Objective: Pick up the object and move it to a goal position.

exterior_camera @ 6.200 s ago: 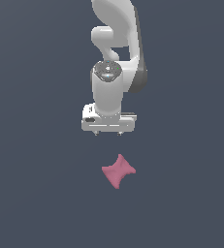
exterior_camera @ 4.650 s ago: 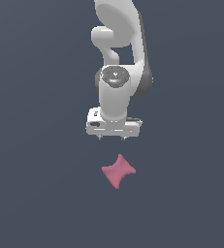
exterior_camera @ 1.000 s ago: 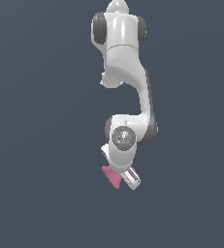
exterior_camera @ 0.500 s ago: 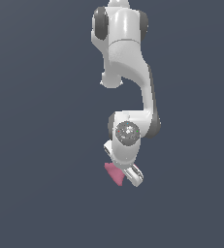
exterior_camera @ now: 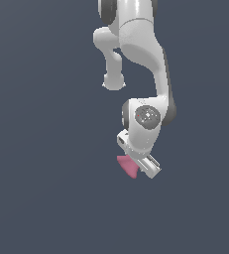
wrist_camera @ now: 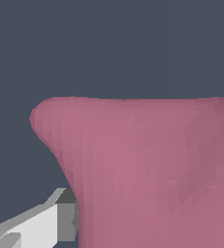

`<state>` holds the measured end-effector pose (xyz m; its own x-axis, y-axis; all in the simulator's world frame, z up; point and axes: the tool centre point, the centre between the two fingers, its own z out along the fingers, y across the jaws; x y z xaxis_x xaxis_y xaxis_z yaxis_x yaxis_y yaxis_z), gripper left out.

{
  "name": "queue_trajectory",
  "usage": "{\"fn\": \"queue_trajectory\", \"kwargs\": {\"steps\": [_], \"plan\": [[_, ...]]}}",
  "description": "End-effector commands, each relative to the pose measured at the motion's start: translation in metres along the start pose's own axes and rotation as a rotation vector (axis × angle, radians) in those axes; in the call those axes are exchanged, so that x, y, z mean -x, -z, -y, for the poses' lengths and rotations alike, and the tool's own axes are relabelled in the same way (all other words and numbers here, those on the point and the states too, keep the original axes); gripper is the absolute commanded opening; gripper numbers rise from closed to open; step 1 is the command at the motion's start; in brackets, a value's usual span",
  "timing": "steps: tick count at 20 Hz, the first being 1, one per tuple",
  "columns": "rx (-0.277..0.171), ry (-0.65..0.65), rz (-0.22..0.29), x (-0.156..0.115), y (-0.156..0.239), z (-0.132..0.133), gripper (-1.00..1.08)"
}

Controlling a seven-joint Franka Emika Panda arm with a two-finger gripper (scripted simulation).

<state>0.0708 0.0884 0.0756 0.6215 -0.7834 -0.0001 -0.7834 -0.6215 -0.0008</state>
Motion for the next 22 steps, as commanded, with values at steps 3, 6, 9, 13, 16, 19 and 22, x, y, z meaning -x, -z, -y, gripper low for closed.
{"fn": "queue_trajectory", "kwargs": {"steps": [3, 6, 9, 13, 16, 19, 22], "plan": [[-0.001, 0.001, 0.000, 0.040, 0.029, 0.001, -1.00], [0.000, 0.001, 0.000, 0.065, 0.048, 0.002, -1.00], [0.000, 0.001, 0.000, 0.089, 0.066, 0.003, -1.00], [0.000, 0.001, 0.000, 0.116, 0.086, 0.004, -1.00], [0.001, 0.000, 0.000, 0.131, 0.097, 0.005, -1.00], [0.001, 0.000, 0.000, 0.141, 0.105, 0.006, -1.00], [0.001, 0.000, 0.000, 0.144, 0.107, 0.007, -1.00]]}}
